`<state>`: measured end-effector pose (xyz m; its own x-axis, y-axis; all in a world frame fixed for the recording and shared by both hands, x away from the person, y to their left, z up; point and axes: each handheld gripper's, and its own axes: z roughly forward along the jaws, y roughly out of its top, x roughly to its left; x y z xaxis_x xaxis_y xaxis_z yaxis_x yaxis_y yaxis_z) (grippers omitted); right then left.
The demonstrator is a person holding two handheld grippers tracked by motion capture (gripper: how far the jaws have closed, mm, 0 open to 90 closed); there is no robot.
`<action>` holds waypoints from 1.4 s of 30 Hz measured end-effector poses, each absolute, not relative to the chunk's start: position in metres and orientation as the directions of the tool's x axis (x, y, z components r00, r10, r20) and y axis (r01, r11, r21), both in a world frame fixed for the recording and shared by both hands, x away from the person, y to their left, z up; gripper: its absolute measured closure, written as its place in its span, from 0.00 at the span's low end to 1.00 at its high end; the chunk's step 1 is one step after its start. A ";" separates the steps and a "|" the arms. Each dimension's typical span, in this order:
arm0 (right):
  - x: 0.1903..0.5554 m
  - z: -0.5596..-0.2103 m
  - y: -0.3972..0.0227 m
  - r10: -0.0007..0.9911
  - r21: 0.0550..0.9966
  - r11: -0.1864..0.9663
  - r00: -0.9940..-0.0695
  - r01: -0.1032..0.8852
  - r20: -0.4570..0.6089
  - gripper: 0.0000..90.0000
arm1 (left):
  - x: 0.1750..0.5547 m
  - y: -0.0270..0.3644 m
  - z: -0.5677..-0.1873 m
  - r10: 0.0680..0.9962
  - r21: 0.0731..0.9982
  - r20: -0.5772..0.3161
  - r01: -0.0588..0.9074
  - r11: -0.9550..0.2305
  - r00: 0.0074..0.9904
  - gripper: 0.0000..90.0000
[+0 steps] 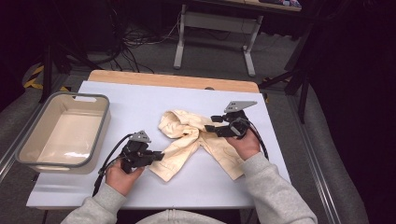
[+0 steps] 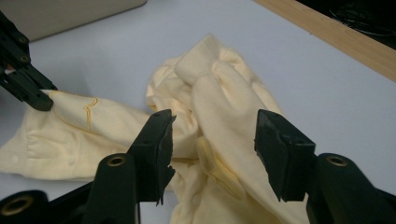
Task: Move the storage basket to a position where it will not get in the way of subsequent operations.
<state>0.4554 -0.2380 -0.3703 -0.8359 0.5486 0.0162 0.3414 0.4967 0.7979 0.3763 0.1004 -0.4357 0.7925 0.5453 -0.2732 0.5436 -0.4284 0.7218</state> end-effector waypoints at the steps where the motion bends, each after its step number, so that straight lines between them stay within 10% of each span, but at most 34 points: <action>1: 0.454 -0.372 -0.233 0.542 0.791 0.515 -0.840 0.330 -0.002 0.52 | 0.376 0.099 -0.436 0.545 0.721 -0.278 0.547 -0.426 0.791 0.95; 5: 0.454 -0.379 -0.217 0.522 0.756 0.579 -0.851 0.304 -0.057 0.53 | 0.375 0.098 -0.436 0.548 0.718 -0.284 0.554 -0.422 0.786 0.95; 11: 0.462 -0.390 -0.210 0.568 0.663 0.654 -0.815 0.364 -0.113 0.95 | 0.376 0.101 -0.437 0.544 0.720 -0.284 0.550 -0.422 0.790 0.95; 37: 0.527 -0.391 -0.326 0.892 0.737 0.276 -0.450 0.617 0.043 0.95 | 0.374 0.120 -0.437 0.599 0.723 -0.297 0.585 -0.368 0.744 0.95; 42: 0.517 -0.390 -0.324 0.875 0.750 0.315 -0.485 0.581 0.008 0.79 | 0.377 0.119 -0.436 0.601 0.732 -0.298 0.582 -0.355 0.742 0.70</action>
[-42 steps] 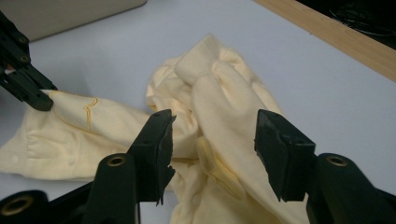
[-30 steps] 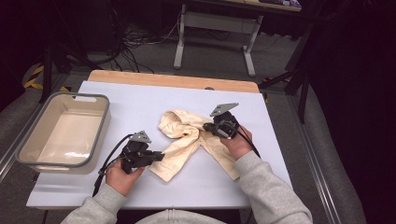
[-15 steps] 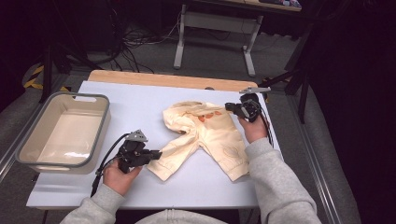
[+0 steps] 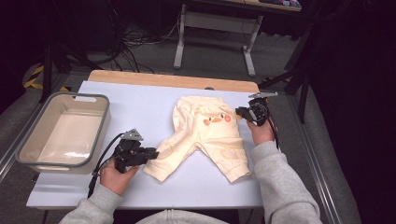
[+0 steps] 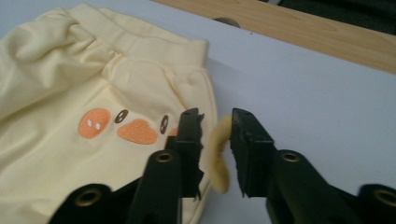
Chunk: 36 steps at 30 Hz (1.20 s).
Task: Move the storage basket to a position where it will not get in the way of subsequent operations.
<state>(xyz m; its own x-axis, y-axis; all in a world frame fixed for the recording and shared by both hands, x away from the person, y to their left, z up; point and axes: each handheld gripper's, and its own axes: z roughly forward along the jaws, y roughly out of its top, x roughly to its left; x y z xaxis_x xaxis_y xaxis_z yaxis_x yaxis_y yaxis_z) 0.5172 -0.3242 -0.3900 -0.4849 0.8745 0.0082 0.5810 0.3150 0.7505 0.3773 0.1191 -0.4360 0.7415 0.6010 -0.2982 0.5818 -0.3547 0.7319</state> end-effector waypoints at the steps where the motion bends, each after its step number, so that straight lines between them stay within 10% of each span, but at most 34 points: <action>1: 0.516 -0.389 -0.324 0.872 0.752 0.320 -0.489 0.576 0.004 0.75 | 0.380 0.119 -0.435 0.590 0.737 -0.308 0.580 -0.348 0.747 0.70; 9: 0.482 -0.378 -0.326 0.843 0.767 0.371 -0.536 0.523 -0.042 0.52 | 0.396 0.116 -0.429 0.623 0.750 -0.302 0.583 -0.312 0.722 0.35; 24: 0.426 -0.410 -0.323 0.808 0.675 0.445 -0.589 0.588 -0.019 0.47 | 0.401 0.120 -0.424 0.657 0.784 -0.214 0.528 -0.325 0.723 0.27; 32: 0.420 -0.433 -0.325 0.805 0.601 0.474 -0.593 0.644 0.000 0.61 | 0.398 0.117 -0.427 0.686 0.779 -0.139 0.507 -0.370 0.714 0.31; 36: 0.420 -0.434 -0.325 0.798 0.588 0.481 -0.602 0.650 0.012 0.85 | 0.398 0.119 -0.426 0.682 0.785 -0.149 0.505 -0.359 0.716 0.31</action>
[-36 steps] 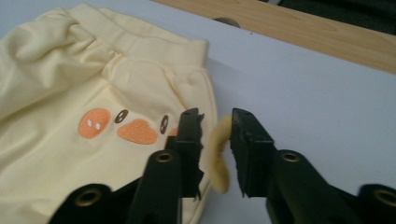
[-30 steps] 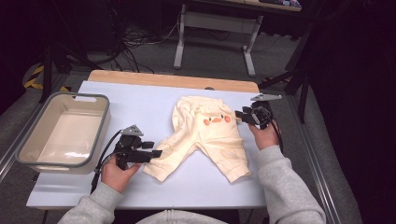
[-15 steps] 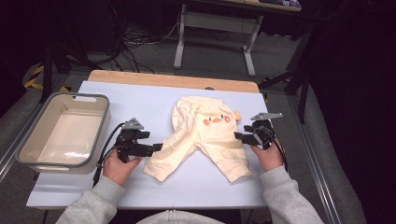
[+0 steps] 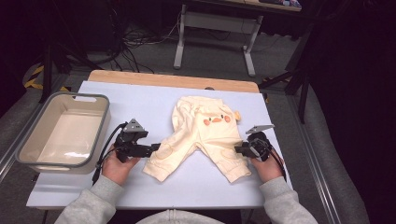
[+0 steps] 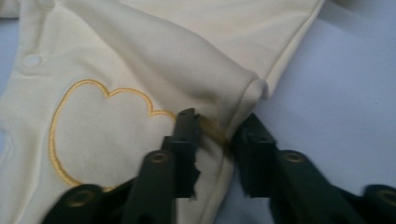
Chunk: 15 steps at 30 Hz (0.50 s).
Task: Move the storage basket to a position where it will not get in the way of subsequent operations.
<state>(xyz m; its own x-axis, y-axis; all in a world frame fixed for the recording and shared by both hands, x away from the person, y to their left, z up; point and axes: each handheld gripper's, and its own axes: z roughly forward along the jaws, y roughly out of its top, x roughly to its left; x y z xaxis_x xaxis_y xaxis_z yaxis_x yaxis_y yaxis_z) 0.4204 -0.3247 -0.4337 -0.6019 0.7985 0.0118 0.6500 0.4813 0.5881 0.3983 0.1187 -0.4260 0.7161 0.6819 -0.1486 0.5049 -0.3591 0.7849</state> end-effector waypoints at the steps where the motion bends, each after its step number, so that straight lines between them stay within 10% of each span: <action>1: 0.420 -0.433 -0.325 0.797 0.588 0.480 -0.603 0.651 0.017 0.89 | 0.398 0.119 -0.426 0.682 0.787 -0.152 0.505 -0.355 0.715 0.31; 15: 0.388 -0.421 -0.374 0.828 0.559 0.368 -0.536 0.743 0.166 0.95 | 0.401 0.119 -0.424 0.675 0.788 -0.170 0.510 -0.345 0.718 0.29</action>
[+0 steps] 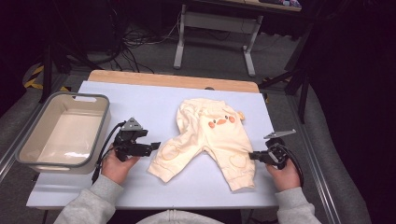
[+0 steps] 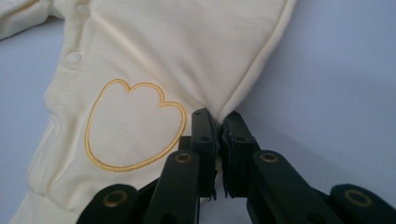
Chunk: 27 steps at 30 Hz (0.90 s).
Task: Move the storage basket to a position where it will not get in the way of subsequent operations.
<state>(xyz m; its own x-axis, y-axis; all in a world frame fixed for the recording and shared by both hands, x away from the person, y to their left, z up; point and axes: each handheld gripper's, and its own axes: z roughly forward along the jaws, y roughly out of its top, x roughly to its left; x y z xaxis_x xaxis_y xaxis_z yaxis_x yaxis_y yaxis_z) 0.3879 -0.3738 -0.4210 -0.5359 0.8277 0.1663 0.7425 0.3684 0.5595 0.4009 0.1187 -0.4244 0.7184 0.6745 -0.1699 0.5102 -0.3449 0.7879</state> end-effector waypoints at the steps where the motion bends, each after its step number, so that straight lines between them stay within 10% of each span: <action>1: 0.387 -0.423 -0.377 0.830 0.559 0.360 -0.530 0.747 0.174 0.94 | 0.402 0.118 -0.424 0.675 0.787 -0.163 0.507 -0.351 0.720 0.30; 23: 0.417 -0.410 -0.361 0.863 0.727 0.291 -0.499 0.621 0.081 0.09 | 0.461 0.054 -0.422 0.663 0.721 -0.204 0.569 -0.396 0.720 0.25; 27: 0.435 -0.414 -0.355 0.872 0.711 0.273 -0.479 0.648 0.102 0.09 | 0.473 0.045 -0.425 0.665 0.705 -0.221 0.588 -0.396 0.713 0.25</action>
<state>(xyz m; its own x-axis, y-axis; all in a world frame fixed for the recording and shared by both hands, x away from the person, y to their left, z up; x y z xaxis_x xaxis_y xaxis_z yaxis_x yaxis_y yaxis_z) 0.4349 -0.3550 -0.4140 -0.4788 0.8720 0.1020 0.6484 0.2729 0.7107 0.4726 0.0451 -0.4253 0.7131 0.6654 -0.2208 0.5881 -0.3963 0.7050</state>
